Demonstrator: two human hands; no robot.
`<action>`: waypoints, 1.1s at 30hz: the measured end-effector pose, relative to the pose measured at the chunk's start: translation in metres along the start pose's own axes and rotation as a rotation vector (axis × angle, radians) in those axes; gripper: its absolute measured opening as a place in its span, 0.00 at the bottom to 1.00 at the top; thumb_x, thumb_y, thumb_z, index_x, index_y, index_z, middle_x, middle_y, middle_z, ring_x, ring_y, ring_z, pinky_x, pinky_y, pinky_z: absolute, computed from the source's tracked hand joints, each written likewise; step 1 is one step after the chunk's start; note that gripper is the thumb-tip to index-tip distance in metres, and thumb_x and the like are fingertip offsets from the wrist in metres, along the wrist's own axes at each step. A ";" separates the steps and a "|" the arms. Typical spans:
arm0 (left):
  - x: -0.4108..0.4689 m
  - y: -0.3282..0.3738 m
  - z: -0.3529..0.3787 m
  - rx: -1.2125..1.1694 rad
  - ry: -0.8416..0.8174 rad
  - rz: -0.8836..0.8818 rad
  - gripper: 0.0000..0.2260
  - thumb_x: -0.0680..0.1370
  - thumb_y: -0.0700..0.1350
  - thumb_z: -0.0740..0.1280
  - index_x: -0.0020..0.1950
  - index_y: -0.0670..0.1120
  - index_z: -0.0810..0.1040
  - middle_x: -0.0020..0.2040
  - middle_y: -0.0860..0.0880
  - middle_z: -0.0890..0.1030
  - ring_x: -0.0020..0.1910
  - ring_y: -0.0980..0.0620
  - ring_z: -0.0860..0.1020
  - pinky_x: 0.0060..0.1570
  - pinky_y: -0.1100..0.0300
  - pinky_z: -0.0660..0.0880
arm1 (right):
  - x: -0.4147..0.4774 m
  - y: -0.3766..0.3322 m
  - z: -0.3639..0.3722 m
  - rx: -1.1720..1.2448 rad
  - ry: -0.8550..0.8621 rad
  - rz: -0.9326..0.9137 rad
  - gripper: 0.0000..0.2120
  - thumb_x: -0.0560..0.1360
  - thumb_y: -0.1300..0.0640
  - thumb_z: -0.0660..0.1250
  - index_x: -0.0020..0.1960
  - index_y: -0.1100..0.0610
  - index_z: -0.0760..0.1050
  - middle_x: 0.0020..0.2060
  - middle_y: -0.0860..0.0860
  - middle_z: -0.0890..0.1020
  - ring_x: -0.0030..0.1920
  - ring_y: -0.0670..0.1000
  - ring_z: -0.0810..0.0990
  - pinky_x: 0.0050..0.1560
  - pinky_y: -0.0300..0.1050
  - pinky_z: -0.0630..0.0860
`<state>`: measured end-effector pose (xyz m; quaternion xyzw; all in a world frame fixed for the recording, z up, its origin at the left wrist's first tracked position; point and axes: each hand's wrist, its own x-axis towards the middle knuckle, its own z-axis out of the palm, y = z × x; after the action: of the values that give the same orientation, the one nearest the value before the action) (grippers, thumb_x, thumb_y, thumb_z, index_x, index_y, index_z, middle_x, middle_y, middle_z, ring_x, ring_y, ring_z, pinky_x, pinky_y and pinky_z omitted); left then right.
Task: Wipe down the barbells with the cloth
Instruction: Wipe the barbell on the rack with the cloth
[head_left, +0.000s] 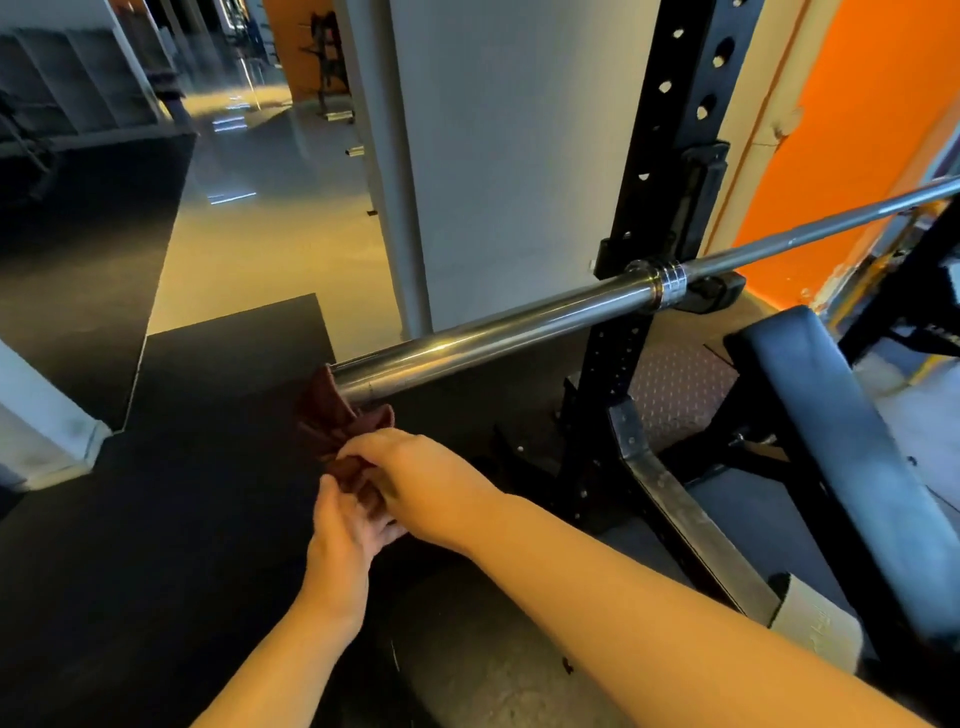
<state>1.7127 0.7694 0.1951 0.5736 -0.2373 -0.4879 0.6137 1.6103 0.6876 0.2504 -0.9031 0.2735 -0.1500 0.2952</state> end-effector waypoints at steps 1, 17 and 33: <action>0.005 -0.003 -0.005 -0.025 -0.036 -0.038 0.22 0.85 0.60 0.47 0.77 0.56 0.66 0.73 0.50 0.74 0.64 0.52 0.78 0.58 0.49 0.74 | -0.001 0.003 0.003 -0.021 -0.013 0.014 0.20 0.79 0.67 0.66 0.70 0.58 0.74 0.64 0.57 0.77 0.62 0.57 0.77 0.66 0.56 0.74; 0.022 0.078 -0.071 -0.050 -0.083 0.183 0.12 0.86 0.48 0.57 0.64 0.48 0.77 0.55 0.49 0.84 0.58 0.51 0.82 0.60 0.53 0.75 | 0.031 -0.057 0.079 -0.341 0.527 -0.143 0.25 0.76 0.65 0.70 0.73 0.61 0.71 0.73 0.55 0.70 0.75 0.56 0.67 0.78 0.51 0.64; -0.010 0.081 -0.024 0.292 -0.201 0.182 0.09 0.87 0.52 0.52 0.59 0.63 0.71 0.57 0.55 0.78 0.56 0.60 0.77 0.56 0.60 0.74 | -0.010 -0.069 0.042 0.062 0.425 0.303 0.16 0.82 0.60 0.65 0.67 0.48 0.74 0.62 0.43 0.75 0.60 0.39 0.75 0.60 0.33 0.74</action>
<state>1.7558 0.7791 0.2685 0.5813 -0.4164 -0.4454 0.5388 1.6479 0.7591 0.2589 -0.7905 0.4567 -0.2989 0.2778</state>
